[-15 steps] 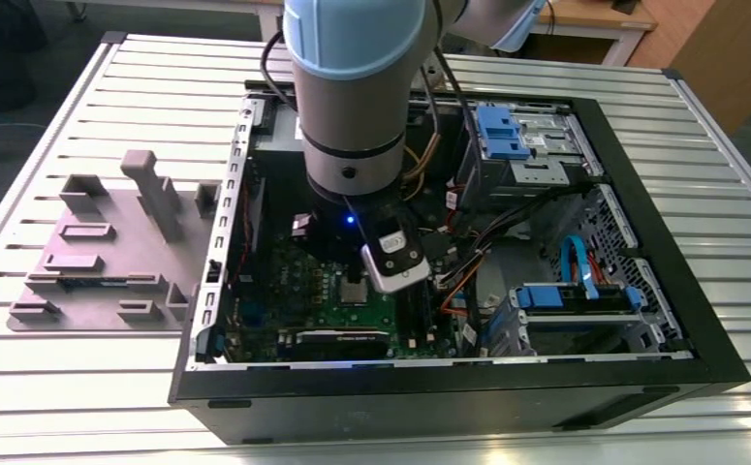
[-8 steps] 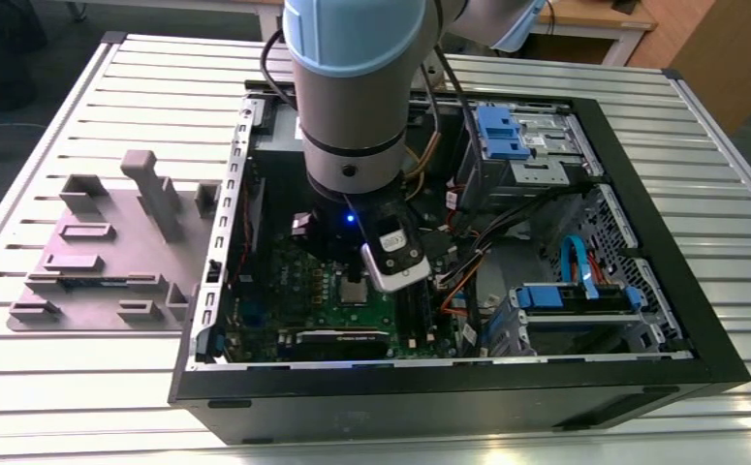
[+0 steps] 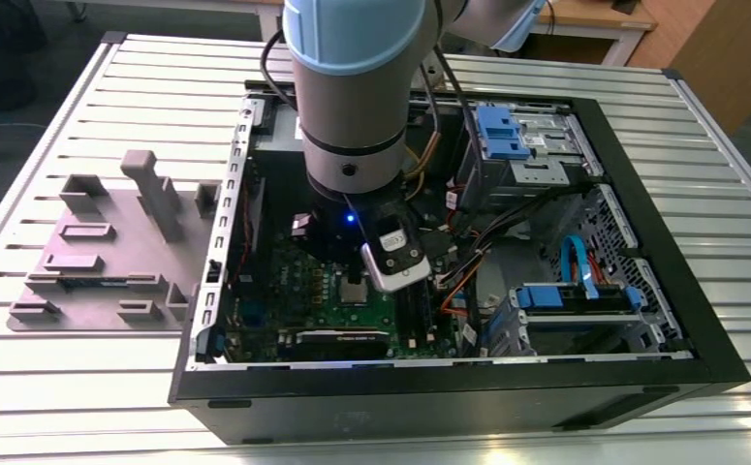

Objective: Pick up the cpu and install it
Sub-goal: 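Close the cpu cover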

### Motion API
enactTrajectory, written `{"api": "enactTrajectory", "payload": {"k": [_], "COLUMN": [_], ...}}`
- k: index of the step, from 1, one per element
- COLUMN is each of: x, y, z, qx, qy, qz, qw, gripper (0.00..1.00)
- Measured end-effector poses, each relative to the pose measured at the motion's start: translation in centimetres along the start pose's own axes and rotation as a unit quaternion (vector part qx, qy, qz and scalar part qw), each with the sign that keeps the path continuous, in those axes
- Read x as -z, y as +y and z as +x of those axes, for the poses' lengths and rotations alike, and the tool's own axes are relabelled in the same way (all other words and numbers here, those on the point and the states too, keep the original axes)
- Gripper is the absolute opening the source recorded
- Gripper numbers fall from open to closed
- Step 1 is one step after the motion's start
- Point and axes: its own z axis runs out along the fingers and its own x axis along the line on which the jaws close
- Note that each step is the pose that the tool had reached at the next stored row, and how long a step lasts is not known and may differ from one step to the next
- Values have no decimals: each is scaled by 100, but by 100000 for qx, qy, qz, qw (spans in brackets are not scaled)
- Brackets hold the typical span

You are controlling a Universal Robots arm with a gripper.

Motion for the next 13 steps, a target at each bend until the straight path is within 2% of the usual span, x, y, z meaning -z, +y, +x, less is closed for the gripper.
{"api": "enactTrajectory", "payload": {"k": [4, 8, 13], "x": [3, 38, 41], "y": [0, 0, 0], "z": [0, -2, -2], "qx": [0, 2, 1], "qy": [3, -1, -1], "qz": [18, 12, 8], "qw": [100000, 100000, 100000], "gripper": [11, 11, 11]}}
